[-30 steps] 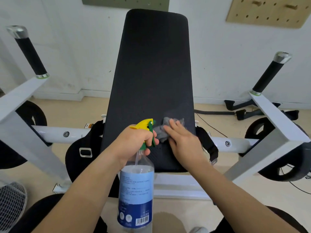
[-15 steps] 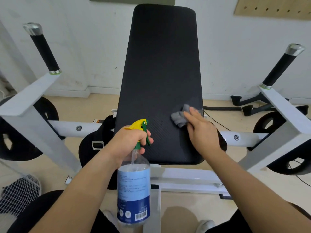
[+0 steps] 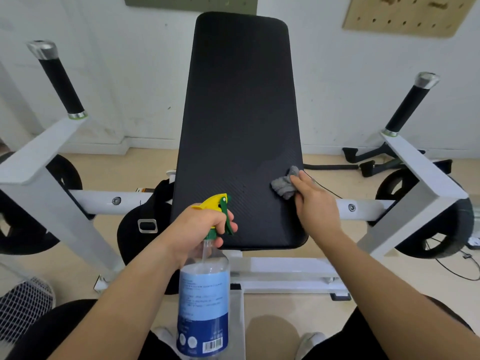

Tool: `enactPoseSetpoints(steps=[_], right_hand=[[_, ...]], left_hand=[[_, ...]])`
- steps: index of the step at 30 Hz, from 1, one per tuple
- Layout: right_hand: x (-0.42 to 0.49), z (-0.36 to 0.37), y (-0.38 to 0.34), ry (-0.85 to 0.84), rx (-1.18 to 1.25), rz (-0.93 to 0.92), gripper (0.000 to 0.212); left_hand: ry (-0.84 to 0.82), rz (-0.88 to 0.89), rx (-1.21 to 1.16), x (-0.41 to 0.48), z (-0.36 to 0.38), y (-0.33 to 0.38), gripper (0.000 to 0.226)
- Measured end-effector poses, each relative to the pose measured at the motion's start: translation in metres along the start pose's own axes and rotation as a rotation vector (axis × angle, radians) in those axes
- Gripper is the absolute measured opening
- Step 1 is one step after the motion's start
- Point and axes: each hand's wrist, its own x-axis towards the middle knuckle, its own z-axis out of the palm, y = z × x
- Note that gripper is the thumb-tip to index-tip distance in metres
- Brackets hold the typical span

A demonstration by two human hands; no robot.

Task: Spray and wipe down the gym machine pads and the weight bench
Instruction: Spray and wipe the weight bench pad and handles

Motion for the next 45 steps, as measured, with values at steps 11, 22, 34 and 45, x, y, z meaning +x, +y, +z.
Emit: enactPoseSetpoints(steps=[11, 22, 34, 45], right_hand=[[-0.019, -0.010, -0.031, -0.003, 0.092, -0.119, 0.044], [0.124, 0.030, -0.108, -0.120, -0.007, -0.142, 0.042], [0.006, 0.041, -0.078, -0.092, -0.078, -0.765, 0.035], [-0.067, 0.049, -0.104, -0.090, 0.009, -0.581, 0.051]], left_hand=[[0.015, 0.021, -0.034, 0.011, -0.021, -0.001, 0.026], [0.129, 0.074, -0.106, 0.015, -0.064, -0.005, 0.020], [0.149, 0.126, -0.192, 0.012, -0.088, -0.001, 0.030], [0.205, 0.122, -0.262, 0.016, -0.104, 0.001, 0.029]])
